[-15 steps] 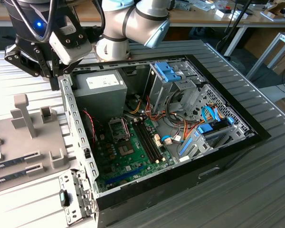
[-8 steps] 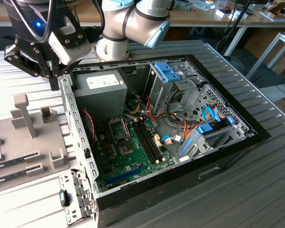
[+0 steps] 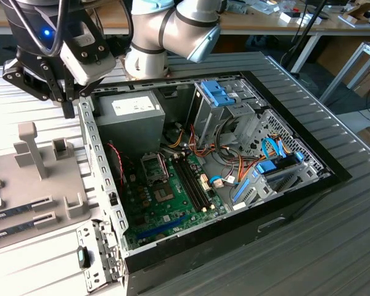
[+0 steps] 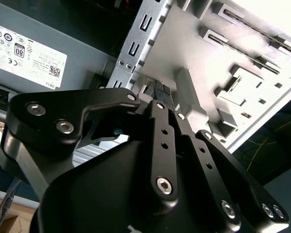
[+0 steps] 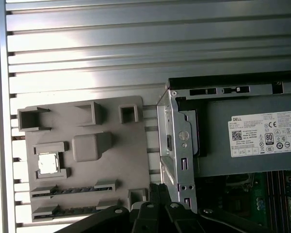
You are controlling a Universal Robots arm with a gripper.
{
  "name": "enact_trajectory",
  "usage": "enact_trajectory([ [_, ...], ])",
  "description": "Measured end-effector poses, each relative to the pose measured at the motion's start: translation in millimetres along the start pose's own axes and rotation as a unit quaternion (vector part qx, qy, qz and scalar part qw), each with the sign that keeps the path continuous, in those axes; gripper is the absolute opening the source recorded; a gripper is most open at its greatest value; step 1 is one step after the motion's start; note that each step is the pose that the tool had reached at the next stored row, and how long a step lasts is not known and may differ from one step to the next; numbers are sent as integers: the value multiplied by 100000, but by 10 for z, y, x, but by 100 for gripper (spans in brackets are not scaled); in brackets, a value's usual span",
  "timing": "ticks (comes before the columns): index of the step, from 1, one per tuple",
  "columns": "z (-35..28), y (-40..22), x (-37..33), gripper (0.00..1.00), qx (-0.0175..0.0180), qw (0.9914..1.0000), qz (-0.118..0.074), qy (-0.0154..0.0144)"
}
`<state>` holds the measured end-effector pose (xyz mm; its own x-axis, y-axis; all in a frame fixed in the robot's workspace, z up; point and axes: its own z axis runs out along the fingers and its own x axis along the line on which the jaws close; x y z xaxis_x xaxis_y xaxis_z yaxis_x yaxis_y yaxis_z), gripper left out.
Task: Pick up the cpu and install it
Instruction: 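Reach for the cpu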
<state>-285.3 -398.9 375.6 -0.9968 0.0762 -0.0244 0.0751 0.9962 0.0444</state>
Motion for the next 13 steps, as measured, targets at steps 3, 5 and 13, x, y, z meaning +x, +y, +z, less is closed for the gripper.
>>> enact_trajectory([
  [3, 1, 0, 4, 11, 2, 100000, 1, -1],
  [5, 1, -1, 8, 11, -1, 100000, 1, -3],
  [13, 6, -4, 45, 11, 0, 100000, -1, -2],
])
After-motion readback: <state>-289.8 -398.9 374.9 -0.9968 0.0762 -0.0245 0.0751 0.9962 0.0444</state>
